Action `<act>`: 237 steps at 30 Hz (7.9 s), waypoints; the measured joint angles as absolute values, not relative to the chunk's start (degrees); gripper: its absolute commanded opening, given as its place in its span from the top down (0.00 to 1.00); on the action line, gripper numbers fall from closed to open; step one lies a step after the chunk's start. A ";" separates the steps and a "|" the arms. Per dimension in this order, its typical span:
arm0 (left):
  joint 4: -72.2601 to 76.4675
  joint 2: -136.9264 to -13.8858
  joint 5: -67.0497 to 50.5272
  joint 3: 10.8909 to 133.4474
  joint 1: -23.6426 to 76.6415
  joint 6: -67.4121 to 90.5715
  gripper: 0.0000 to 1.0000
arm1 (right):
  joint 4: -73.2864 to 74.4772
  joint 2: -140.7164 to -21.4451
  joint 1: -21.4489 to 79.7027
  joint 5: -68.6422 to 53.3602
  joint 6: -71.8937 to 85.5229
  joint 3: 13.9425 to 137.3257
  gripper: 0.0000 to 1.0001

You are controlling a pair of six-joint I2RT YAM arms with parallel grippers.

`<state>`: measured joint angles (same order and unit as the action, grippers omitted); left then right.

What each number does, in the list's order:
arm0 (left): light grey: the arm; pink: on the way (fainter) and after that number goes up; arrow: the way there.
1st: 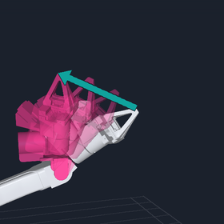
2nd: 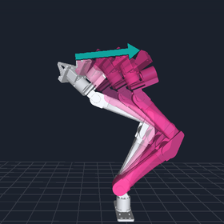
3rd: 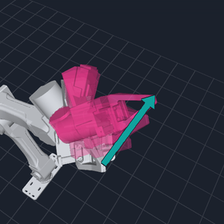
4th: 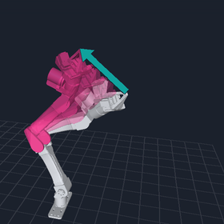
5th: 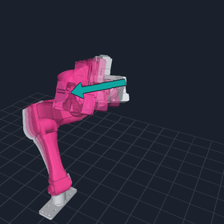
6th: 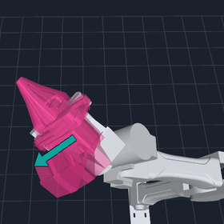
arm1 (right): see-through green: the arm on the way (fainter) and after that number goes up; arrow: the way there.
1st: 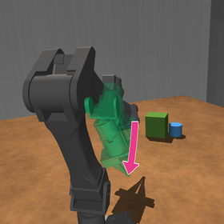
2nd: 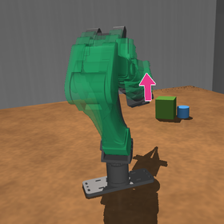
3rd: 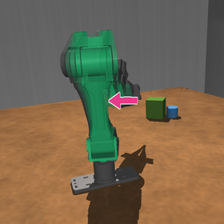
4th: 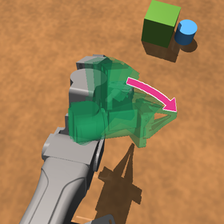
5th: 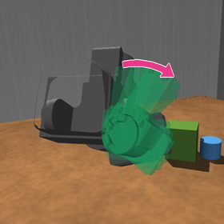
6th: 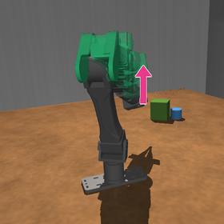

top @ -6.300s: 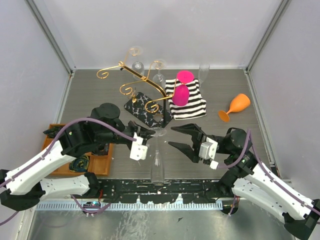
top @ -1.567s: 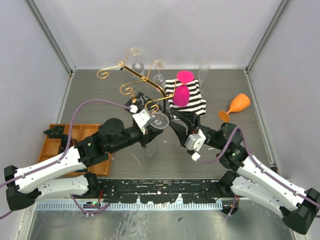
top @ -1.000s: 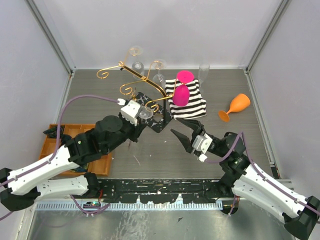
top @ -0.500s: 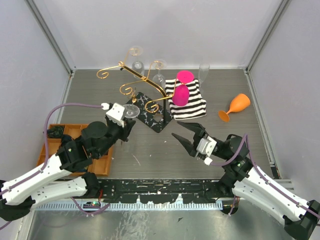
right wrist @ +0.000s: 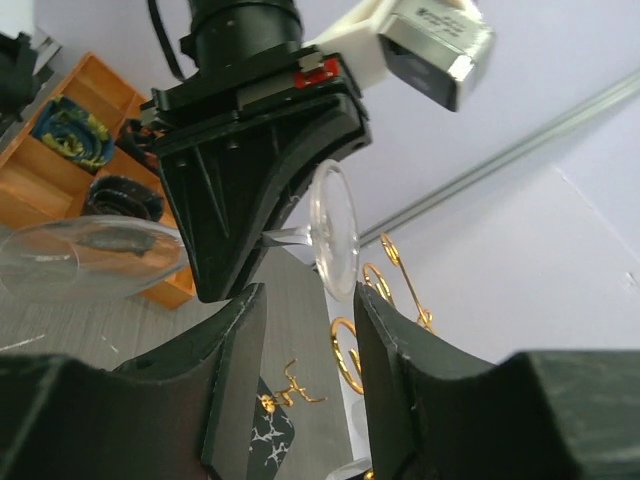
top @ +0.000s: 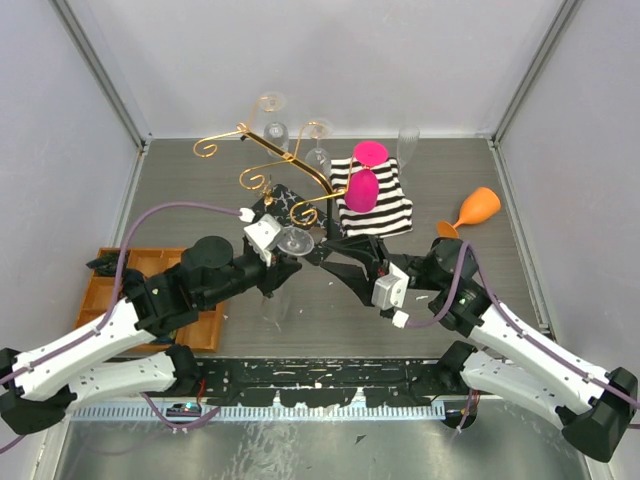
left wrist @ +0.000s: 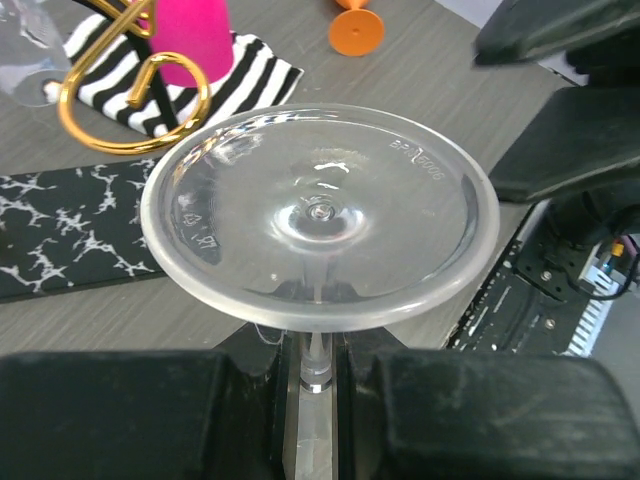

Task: Place the wine glass upside down on the wine glass rack
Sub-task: Turn the wine glass upside down at the wine rack.

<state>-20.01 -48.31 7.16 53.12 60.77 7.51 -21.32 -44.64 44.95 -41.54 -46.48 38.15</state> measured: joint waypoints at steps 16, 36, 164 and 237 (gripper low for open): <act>-20.25 -53.43 -1.58 55.31 60.77 9.10 1.00 | -20.25 -48.86 46.09 -41.89 -52.49 38.30 0.73; -20.47 -48.18 -0.95 55.31 60.73 9.69 1.00 | -20.25 -47.51 46.41 -37.34 -52.60 36.49 0.70; 65.60 -89.49 -16.38 40.64 5.10 11.09 1.00 | -1.45 -22.52 46.54 -29.26 -35.42 24.14 0.48; 65.08 -86.11 -21.37 36.05 0.97 13.23 0.45 | 0.75 -23.62 46.54 -27.64 -35.66 23.62 0.45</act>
